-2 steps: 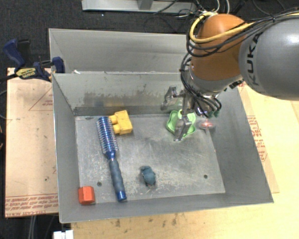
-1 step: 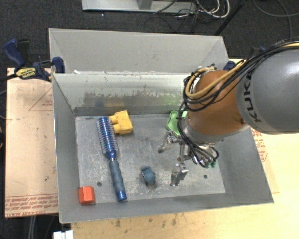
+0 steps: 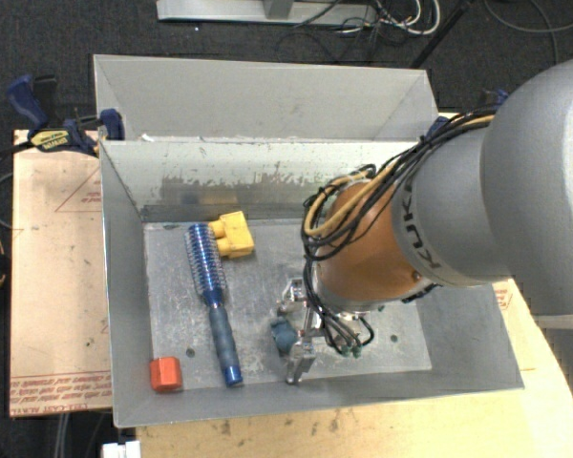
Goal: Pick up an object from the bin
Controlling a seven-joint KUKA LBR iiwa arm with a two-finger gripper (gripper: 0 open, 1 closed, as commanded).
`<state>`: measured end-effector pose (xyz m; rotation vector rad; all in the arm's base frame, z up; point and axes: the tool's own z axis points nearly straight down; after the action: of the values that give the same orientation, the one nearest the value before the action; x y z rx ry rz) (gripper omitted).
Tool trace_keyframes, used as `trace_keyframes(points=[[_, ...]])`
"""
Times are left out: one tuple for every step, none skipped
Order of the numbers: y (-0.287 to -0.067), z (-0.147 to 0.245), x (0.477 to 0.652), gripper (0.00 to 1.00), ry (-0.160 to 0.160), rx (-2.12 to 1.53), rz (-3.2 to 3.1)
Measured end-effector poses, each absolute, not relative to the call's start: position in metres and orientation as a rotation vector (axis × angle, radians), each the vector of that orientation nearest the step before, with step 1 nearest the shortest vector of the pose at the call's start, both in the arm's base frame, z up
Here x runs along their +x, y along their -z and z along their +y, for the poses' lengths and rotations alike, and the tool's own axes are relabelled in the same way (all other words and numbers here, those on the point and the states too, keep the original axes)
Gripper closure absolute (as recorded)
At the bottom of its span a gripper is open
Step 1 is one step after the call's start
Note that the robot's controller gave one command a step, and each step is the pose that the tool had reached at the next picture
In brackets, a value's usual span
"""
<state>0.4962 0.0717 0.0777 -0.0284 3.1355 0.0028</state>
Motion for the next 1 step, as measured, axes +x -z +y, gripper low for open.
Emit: trace_keyframes(points=[[-0.0794,0.0723,0.4971,1.0,-0.004,-0.031,3.135]])
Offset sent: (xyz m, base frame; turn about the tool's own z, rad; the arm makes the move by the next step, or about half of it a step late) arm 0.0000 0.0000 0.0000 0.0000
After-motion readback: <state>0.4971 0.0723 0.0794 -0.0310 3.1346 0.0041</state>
